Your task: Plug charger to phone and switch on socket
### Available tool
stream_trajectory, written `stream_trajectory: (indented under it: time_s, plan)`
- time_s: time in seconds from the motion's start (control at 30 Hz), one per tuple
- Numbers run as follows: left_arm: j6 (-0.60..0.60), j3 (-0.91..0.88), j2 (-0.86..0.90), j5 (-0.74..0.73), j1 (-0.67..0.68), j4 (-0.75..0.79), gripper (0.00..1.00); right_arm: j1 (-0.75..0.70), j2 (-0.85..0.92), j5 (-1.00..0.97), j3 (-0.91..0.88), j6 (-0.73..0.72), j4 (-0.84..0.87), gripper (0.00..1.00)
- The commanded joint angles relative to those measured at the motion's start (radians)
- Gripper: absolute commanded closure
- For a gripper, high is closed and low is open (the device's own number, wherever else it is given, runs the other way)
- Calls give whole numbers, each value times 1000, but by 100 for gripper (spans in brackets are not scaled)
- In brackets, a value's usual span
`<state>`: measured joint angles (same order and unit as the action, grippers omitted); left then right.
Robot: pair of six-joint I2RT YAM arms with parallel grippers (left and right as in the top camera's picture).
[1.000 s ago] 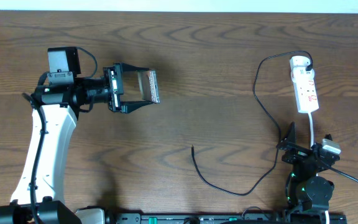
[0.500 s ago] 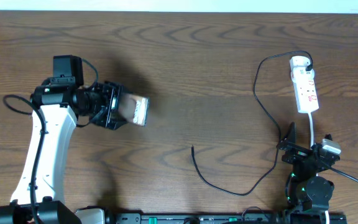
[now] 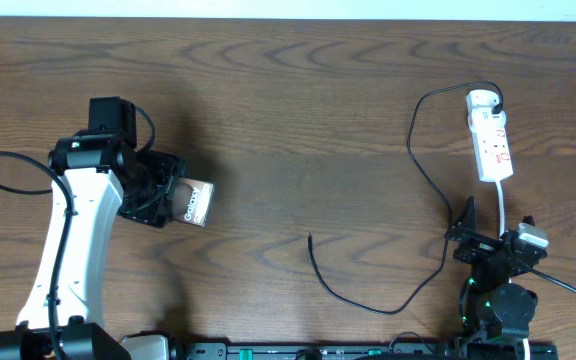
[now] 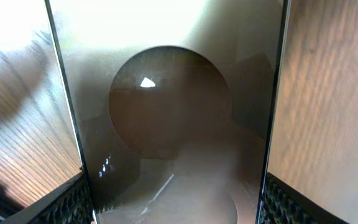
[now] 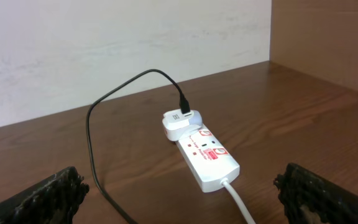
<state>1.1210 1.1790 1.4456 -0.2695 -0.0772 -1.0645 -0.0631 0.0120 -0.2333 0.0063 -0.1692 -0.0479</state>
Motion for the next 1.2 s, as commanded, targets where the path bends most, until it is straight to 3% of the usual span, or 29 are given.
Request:
stream_trajectory:
  time_s: [0.0, 0.33, 0.5, 0.73, 0.97, 1.17]
  plan:
    - [-14, 18, -21, 82, 10, -5, 93, 5, -5, -14, -1, -9, -2, 1]
    - [-9, 18, -21, 65, 67, 16, 93, 5, -5, -6, -1, -15, 13, 1]
    - [-10, 18, -20, -26, 90, 48, 93, 5, -5, 271, 0, -27, 20, 1]
    - [-10, 18, -20, -142, 91, 72, 93, 5, 51, 435, 92, -127, 21, 1]
    - [-1, 18, -20, -176, 96, 81, 93, 5, 380, 570, 369, -126, -34, 1]
    - [95, 18, -20, -176, 104, 82, 93, 5, 847, 905, 688, -132, -163, 1]
